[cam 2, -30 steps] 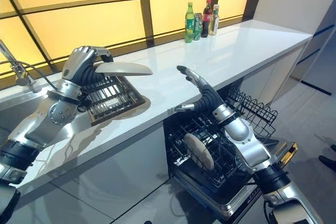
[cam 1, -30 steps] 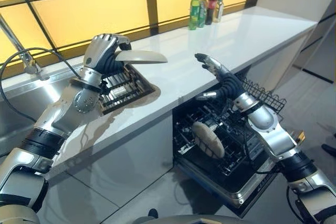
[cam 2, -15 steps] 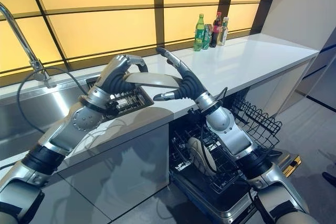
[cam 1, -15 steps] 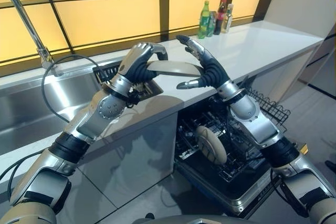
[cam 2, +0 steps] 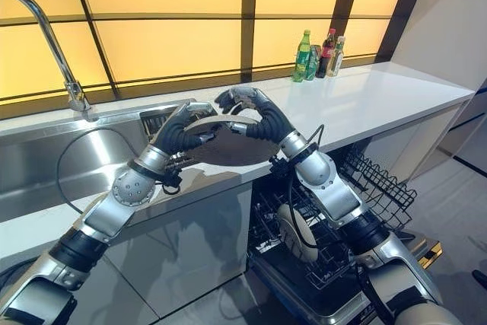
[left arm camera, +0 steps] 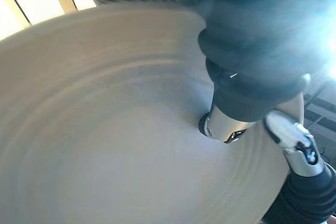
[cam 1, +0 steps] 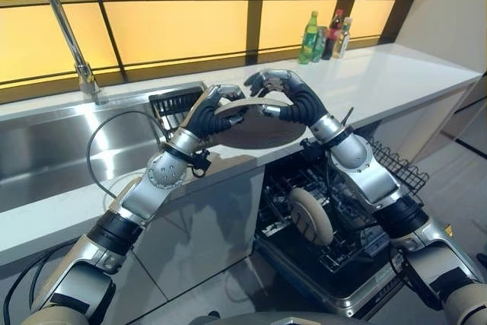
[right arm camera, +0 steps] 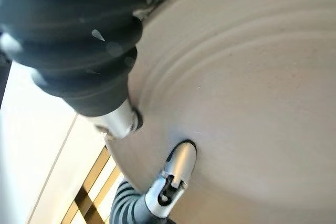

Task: Pick up plates and place into dishwasher.

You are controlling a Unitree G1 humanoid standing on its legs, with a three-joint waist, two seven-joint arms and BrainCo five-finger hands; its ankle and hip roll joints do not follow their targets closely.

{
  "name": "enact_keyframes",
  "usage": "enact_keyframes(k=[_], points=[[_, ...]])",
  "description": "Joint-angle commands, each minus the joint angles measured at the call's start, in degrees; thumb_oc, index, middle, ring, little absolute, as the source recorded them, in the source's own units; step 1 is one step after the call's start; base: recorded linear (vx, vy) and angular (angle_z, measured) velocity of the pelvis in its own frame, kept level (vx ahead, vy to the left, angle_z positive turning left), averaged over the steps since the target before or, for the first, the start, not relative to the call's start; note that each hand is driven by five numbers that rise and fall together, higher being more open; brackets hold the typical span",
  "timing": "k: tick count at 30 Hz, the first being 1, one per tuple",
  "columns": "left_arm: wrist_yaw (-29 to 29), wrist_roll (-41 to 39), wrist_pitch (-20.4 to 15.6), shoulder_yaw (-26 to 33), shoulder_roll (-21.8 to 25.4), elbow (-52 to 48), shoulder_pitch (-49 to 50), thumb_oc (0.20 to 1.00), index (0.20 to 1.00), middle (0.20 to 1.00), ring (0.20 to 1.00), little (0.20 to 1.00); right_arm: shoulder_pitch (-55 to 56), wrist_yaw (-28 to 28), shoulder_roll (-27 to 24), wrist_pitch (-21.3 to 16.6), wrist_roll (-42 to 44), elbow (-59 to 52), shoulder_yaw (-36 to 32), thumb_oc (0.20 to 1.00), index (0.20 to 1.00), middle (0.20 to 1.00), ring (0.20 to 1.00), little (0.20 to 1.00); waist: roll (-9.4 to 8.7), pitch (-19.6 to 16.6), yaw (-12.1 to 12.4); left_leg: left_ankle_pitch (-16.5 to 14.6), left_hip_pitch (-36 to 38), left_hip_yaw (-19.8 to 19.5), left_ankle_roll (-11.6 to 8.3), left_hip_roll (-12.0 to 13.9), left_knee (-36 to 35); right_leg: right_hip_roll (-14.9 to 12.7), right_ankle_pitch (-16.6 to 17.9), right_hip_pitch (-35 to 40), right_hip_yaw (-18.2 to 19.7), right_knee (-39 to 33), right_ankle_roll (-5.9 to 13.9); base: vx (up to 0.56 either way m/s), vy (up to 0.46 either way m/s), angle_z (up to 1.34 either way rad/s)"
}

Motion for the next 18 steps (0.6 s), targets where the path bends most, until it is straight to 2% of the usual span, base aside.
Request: enact_keyframes(k=[1, 8, 12, 14, 18], points=[[-0.74, -1.89, -5.33, -2.64, -2.55, -3.85, -5.04, 0.2, 0.2, 0.2, 0.2, 0.2, -8.65, -1.83, 0.85, -1.78, 1.24, 2.01, -0.04, 0.2, 0.2, 0.2, 0.2, 0.2, 0.41, 3.15, 2.02, -11.83, 3.45, -0.25, 0.74, -1.6, 1.61, -4.09, -7.88, 1.31, 0.67, 1.52, 4.56, 0.0, 0.0, 0.0], [1.14, -0.68, -5.12, -1.54, -0.79, -4.93, -4.95, 0.2, 0.2, 0.2, 0.2, 0.2, -6.42, -2.6, -3.8, 2.05, -7.95, 1.93, -0.21, 0.2, 0.2, 0.2, 0.2, 0.2, 0.29, 3.48, 0.84, -12.03, 3.94, 0.77, 0.86, -1.42, 1.64, -3.99, -7.94, 1.22, 1.6, 1.78, 4.63, 0.0, 0.0, 0.0], [2.04, -0.21, -4.79, -1.25, 0.25, -4.61, -5.27, 0.2, 0.2, 0.2, 0.2, 0.2, -5.81, -1.43, -7.69, 6.17, -15.07, 1.67, -0.02, 0.2, 0.2, 0.2, 0.2, 0.2, 0.11, 3.57, -0.02, -12.18, 4.32, 1.38, 0.89, -1.4, 1.54, -3.89, -7.87, 1.25, 2.23, 1.69, 4.76, 0.0, -0.002, -0.01], [2.78, 0.06, -4.77, -1.15, 1.08, -4.57, -5.57, 0.2, 0.2, 0.2, 0.2, 0.2, -5.97, -0.53, -10.52, 9.37, -20.33, 1.95, 0.88, 0.2, 0.2, 0.2, 0.2, 0.2, -0.06, 3.62, -0.5, -12.22, 4.47, 1.76, 0.86, -1.38, 1.5, -3.8, -7.82, 1.23, 2.6, 1.67, 4.84, 0.0, -0.01, -0.05], [3.9, 0.23, -4.07, -1.29, 2.34, -5.15, -6.09, 0.2, 0.2, 0.2, 0.2, 0.2, -7.43, 0.35, -13.65, 12.14, -21.84, 2.31, 2.55, 0.2, 0.2, 0.2, 0.2, 0.2, -0.11, 3.8, -0.83, -12.15, 4.77, 2.3, 0.78, -1.24, 1.37, -3.62, -7.69, 1.37, 2.91, 1.57, 4.9, -0.01, -0.014, -0.06]])
